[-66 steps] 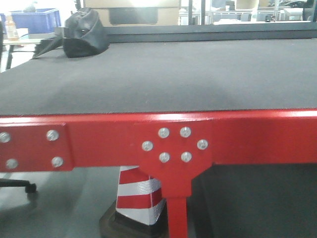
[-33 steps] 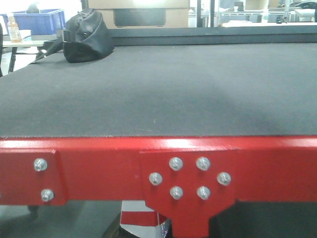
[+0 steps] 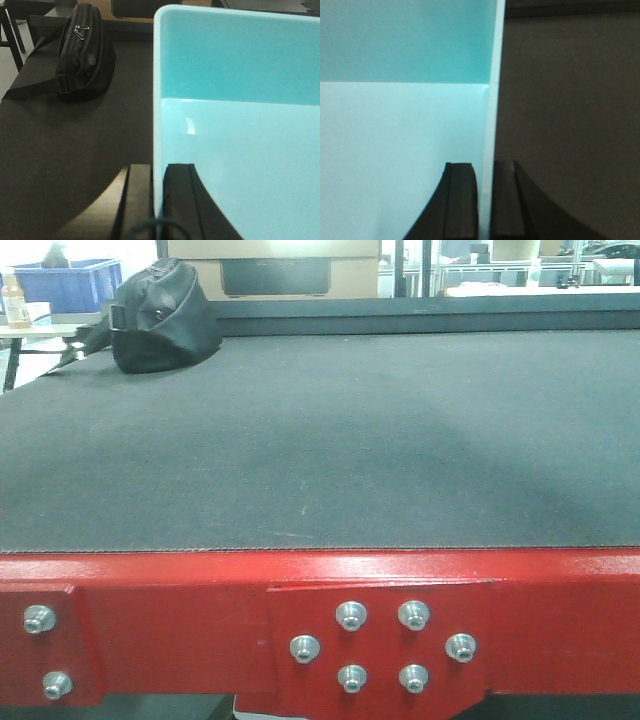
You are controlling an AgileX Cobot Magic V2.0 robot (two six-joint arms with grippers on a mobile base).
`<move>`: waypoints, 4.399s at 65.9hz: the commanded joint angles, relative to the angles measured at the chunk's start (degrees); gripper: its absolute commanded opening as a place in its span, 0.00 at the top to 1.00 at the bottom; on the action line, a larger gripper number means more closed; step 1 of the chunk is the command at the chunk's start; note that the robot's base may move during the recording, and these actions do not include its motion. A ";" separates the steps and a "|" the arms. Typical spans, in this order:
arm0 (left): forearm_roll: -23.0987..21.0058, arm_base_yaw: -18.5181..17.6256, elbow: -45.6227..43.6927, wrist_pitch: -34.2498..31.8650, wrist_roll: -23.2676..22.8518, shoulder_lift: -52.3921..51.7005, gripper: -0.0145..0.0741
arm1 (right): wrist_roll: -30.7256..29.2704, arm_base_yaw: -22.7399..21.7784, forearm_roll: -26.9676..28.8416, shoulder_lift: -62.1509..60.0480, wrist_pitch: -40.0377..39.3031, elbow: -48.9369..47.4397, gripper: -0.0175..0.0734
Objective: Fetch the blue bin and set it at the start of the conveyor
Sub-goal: 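Drive up to the red-framed conveyor and stop at its near edge, then lower the bin onto the black conveyor belt with both grippers, then open both grippers and raise them away from the bin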
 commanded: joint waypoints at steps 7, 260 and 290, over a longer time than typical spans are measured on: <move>1.78 0.01 -0.58 -2.09 0.09 -0.62 0.96 | -0.44 0.15 -1.25 -0.74 -2.33 -0.72 0.98; -26.37 15.88 1.28 -10.16 14.58 16.18 0.96 | -7.42 -7.83 2.48 17.49 -9.30 2.08 0.99; -31.65 15.88 28.79 -33.61 18.70 1.74 0.96 | -8.34 -7.83 2.48 -0.08 -33.44 30.03 0.99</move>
